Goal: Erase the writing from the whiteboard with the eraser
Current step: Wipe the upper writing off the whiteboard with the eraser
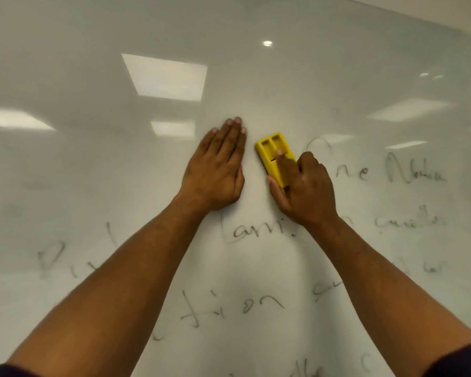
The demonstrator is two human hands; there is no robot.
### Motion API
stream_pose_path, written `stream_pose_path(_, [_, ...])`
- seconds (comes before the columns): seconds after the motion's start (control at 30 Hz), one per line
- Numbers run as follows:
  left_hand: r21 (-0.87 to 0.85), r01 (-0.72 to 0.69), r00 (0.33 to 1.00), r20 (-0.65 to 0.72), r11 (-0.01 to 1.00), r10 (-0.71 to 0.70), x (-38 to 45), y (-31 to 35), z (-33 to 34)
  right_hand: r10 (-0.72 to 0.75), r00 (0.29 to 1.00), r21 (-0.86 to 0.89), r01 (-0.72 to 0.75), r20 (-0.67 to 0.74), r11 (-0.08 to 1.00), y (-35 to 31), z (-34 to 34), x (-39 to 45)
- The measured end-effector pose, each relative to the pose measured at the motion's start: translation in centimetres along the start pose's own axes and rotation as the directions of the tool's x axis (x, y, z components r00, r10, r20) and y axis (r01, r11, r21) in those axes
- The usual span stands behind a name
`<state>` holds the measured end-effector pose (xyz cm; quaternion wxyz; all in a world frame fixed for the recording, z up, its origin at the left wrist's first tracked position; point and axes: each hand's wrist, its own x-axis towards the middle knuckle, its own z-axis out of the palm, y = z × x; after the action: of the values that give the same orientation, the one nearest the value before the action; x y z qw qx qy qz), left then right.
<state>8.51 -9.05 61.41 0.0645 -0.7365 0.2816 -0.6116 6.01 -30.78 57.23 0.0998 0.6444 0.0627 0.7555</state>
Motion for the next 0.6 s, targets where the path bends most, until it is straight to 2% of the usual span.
stream_pose_path(0.03, [0.009,-0.05,0.999,0.012,0.999,0.05,0.2,0.5,0.2,-0.008,1.0,-0.024,0.009,0.015,1.0,0.7,-0.1,0.0])
stream_pose_path(0.07, [0.016,-0.075,0.997,0.021,0.997,0.075,0.4,0.8,0.4,0.107,0.994,-0.047,-0.105,0.028,0.993,1.2,-0.2,0.1])
stream_pose_path(0.13, [0.01,-0.064,0.998,0.029,0.998,0.064,0.7,1.6,0.6,0.403,0.914,-0.049,-0.401,0.038,0.915,1.4,-0.3,0.1])
stream_pose_path(0.17, [0.004,-0.05,0.998,0.028,0.999,0.05,0.9,1.9,0.8,0.423,0.905,-0.048,-0.421,0.037,0.906,1.4,-0.1,-0.1])
stream_pose_path(0.2, [0.0,-0.042,0.999,0.026,0.999,0.042,1.0,2.1,0.9,0.328,0.944,-0.032,-0.327,0.034,0.945,1.5,-0.1,-0.5])
stream_pose_path(0.23, [0.002,-0.041,0.999,0.025,0.999,0.041,1.1,2.3,1.0,0.156,0.987,-0.02,-0.155,0.034,0.988,2.1,-0.2,-1.0])
stream_pose_path(0.27, [0.012,-0.044,0.999,0.024,0.999,0.044,1.3,2.4,1.1,0.025,0.999,-0.042,-0.024,0.041,0.999,3.2,-0.3,-1.3])
stream_pose_path(0.3, [0.02,-0.045,0.999,0.024,0.999,0.045,1.5,2.5,1.1,0.009,0.999,-0.068,-0.006,0.053,0.998,4.4,-0.5,-1.3])
stream_pose_path(0.33, [0.022,-0.043,0.999,0.025,0.999,0.043,1.7,2.6,1.1,0.118,0.991,-0.091,-0.112,0.069,0.99,5.3,-0.7,-1.2])
stream_pose_path(0.4, [0.016,-0.031,0.999,0.029,0.999,0.03,1.9,2.9,1.1,0.437,0.896,-0.105,-0.429,0.074,0.897,5.7,-0.6,-0.9])
stream_pose_path(0.43, [0.009,-0.026,0.999,0.03,1.0,0.025,2.2,3.4,1.2,0.48,0.874,-0.101,-0.472,0.073,0.876,5.8,-0.4,-1.0])
stream_pose_path(0.47, [0.004,-0.02,0.999,0.03,1.0,0.02,2.4,3.7,1.3,0.406,0.911,-0.062,-0.402,0.075,0.913,5.6,-0.3,-1.3])
stream_pose_path(0.53, [0.002,-0.011,1.0,0.027,1.0,0.011,2.8,4.2,1.4,0.144,0.986,-0.006,-0.144,0.079,0.989,5.9,-0.4,-2.1])
stream_pose_path(0.57, [0.002,-0.007,1.0,0.022,1.0,0.007,3.2,4.6,1.6,0.132,0.988,-0.016,-0.131,0.075,0.991,6.5,-0.3,-2.1])
stream_pose_path(0.6, [0.002,0.001,1.0,0.022,1.0,-0.001,3.3,4.6,1.6,0.235,0.969,-0.006,-0.236,0.08,0.972,6.8,-0.2,-1.8])
